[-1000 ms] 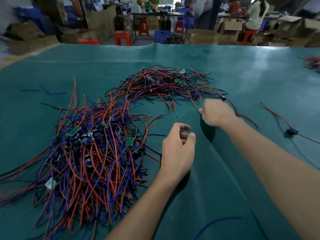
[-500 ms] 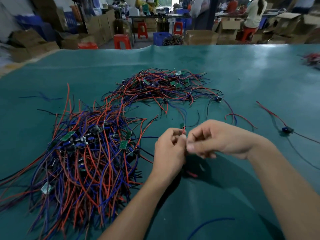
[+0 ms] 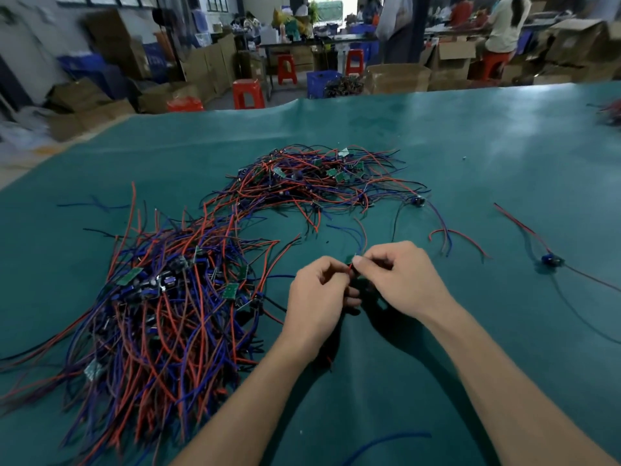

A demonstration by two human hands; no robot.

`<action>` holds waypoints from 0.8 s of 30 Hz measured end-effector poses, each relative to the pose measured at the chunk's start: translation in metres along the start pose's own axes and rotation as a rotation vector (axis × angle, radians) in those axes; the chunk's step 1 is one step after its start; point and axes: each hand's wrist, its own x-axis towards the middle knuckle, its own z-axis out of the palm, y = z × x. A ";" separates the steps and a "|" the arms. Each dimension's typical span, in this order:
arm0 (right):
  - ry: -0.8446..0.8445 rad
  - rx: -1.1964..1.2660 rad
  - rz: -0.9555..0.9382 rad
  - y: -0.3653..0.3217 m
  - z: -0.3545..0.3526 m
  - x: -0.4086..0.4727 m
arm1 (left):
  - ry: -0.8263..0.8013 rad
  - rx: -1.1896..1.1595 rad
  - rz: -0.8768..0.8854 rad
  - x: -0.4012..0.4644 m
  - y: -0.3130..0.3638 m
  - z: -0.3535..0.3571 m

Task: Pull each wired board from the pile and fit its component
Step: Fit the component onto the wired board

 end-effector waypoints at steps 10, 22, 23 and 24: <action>0.014 0.402 0.121 0.007 0.000 -0.002 | 0.106 0.169 0.092 0.029 0.002 0.021; 0.044 0.739 0.236 0.015 -0.009 0.013 | -0.161 0.252 0.233 0.029 -0.003 0.023; 0.011 0.776 0.259 0.016 -0.012 0.014 | -0.175 0.278 0.259 0.030 -0.004 0.023; -0.013 0.814 0.282 0.017 -0.016 0.015 | -0.183 0.290 0.278 0.030 -0.005 0.023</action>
